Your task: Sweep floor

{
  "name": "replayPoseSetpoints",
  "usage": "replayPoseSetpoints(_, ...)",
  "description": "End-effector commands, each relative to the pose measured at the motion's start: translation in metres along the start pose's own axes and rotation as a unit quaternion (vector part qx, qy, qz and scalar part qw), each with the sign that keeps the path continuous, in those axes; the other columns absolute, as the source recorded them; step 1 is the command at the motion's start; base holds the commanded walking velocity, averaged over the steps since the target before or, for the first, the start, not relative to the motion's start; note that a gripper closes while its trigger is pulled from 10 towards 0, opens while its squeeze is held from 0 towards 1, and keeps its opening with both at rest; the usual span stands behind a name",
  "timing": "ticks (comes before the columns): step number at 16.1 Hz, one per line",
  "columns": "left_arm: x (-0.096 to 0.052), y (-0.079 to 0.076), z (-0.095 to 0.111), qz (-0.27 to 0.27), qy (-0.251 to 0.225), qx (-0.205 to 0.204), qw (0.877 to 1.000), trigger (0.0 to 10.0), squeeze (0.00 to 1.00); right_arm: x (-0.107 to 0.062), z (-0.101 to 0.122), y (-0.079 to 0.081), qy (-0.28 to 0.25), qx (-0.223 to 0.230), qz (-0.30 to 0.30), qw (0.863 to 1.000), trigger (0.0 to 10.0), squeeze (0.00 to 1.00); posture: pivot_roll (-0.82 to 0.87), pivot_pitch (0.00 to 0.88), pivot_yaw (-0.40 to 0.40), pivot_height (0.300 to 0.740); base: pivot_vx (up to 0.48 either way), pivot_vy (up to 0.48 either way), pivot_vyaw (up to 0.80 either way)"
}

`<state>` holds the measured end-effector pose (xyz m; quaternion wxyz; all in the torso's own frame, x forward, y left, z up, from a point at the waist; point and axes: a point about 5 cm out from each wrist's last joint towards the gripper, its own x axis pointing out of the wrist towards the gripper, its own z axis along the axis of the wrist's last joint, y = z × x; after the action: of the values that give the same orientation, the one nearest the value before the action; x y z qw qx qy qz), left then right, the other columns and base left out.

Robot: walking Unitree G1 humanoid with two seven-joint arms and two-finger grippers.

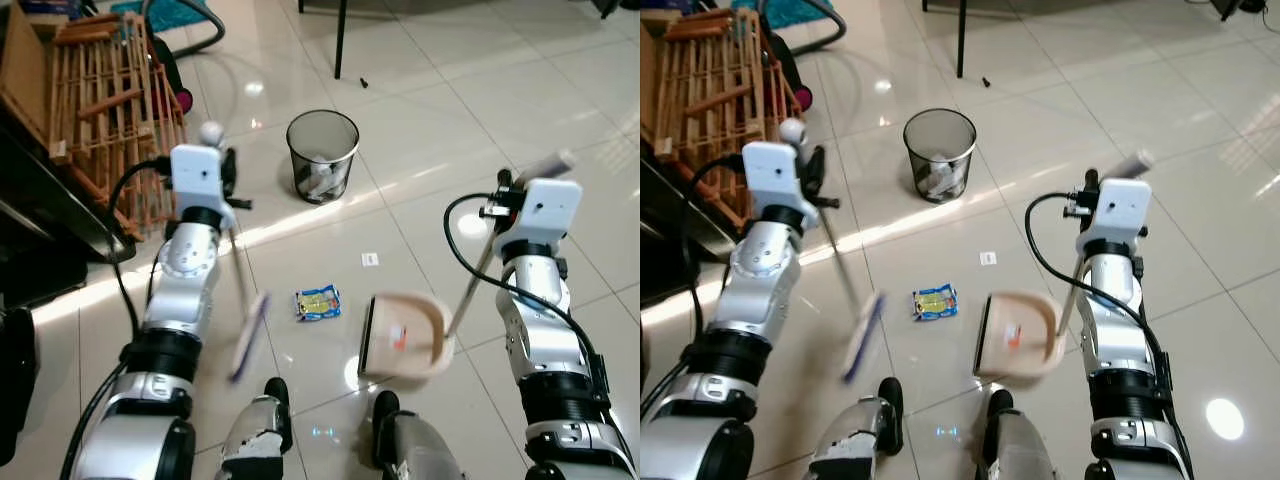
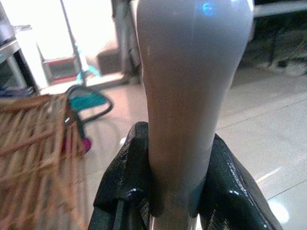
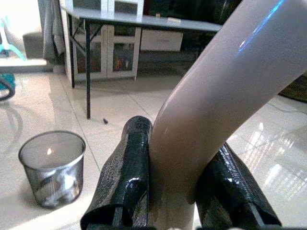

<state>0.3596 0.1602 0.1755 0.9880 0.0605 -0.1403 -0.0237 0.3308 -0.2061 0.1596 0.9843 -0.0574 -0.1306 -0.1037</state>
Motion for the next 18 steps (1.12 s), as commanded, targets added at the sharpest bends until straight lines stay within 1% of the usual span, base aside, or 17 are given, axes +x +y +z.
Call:
replayPoseSetpoints(1,-0.002,-0.001,0.005,-0.009,-0.022,0.016,1.000,10.0,0.00,0.000,0.013,0.003,-0.035,0.005,0.003,0.999,10.0,0.00,0.03,0.319,0.042,0.740,0.000,0.000,0.00)
replayPoseSetpoints(2,-0.003,-0.002,0.005,-0.011,-0.022,0.018,1.000,10.0,0.00,-0.001,0.013,0.003,-0.035,0.005,0.003,0.999,10.0,0.00,0.03,0.319,0.042,0.740,0.000,0.000,0.00)
replayPoseSetpoints(4,-0.005,-0.007,0.007,-0.021,-0.029,0.022,0.999,10.0,0.00,-0.008,0.011,0.009,-0.019,0.024,0.016,0.999,10.0,0.00,0.03,0.288,0.042,0.740,0.000,0.000,0.00)
replayPoseSetpoints(5,-0.006,-0.008,0.008,-0.023,-0.032,0.023,0.999,10.0,0.00,-0.009,0.011,0.011,-0.018,0.020,0.020,0.999,10.0,0.00,0.03,0.288,0.042,0.740,0.000,0.000,0.00)
replayPoseSetpoints(8,-0.002,-0.009,0.009,-0.029,-0.037,0.029,0.998,10.0,0.00,-0.007,0.010,0.016,-0.018,0.001,0.029,0.999,10.0,0.00,0.04,0.290,0.043,0.740,0.317,0.000,0.00)
replayPoseSetpoints(11,-0.001,-0.012,0.010,-0.034,-0.040,0.024,0.998,10.0,0.00,-0.004,0.014,0.015,-0.022,-0.008,0.029,0.999,10.0,0.00,0.03,0.275,0.044,0.740,0.425,0.000,0.52)
replayPoseSetpoints(13,-0.001,-0.013,0.010,-0.036,-0.041,0.022,0.998,10.0,0.00,-0.003,0.014,0.012,-0.018,0.007,0.016,1.000,10.0,0.00,0.03,0.274,0.045,0.740,0.429,0.000,0.00)
replayPoseSetpoints(16,0.001,-0.014,0.011,-0.039,-0.041,0.021,0.998,10.0,0.00,-0.004,0.013,0.011,-0.016,0.006,0.018,1.000,10.0,0.00,0.03,0.273,0.046,0.740,0.415,0.000,0.00)
replayPoseSetpoints(17,0.001,-0.014,0.012,-0.045,-0.047,0.012,0.998,10.0,0.00,-0.004,0.012,0.012,-0.016,0.007,0.018,1.000,10.0,0.00,0.03,0.276,0.048,0.740,0.000,0.000,0.00)
replayPoseSetpoints(18,0.001,-0.014,0.012,-0.043,-0.044,0.020,0.998,10.0,0.00,-0.004,0.012,0.012,-0.015,0.009,0.018,1.000,10.0,0.00,0.03,0.273,0.047,0.740,0.000,0.000,0.00)
